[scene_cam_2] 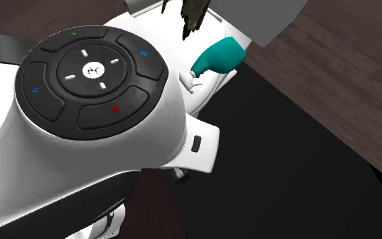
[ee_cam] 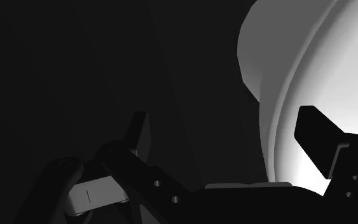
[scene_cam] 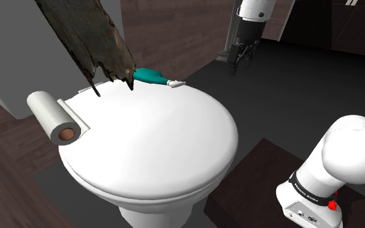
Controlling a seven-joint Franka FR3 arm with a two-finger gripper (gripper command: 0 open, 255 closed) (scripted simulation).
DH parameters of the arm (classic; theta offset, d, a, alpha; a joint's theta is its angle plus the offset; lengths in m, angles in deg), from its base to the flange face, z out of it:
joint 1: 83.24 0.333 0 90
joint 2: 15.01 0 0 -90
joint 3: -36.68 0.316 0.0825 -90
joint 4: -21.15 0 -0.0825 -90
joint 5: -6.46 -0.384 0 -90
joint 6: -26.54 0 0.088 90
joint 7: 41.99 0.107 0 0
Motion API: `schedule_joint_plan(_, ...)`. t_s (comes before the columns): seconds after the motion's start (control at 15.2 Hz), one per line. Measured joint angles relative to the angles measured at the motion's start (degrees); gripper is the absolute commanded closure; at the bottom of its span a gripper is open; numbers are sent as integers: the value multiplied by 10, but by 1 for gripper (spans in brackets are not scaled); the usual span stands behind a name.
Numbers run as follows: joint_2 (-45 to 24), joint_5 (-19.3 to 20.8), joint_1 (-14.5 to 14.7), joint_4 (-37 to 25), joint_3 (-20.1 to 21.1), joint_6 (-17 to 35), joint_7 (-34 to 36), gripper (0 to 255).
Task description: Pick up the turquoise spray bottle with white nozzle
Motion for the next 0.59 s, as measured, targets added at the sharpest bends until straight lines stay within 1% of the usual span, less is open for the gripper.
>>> schedule_joint_plan(0.33,-98,-29,16,-69,18,20,18,0)
schedule_joint_plan(0.59,-185,-48,28,-145,31,25,32,0)
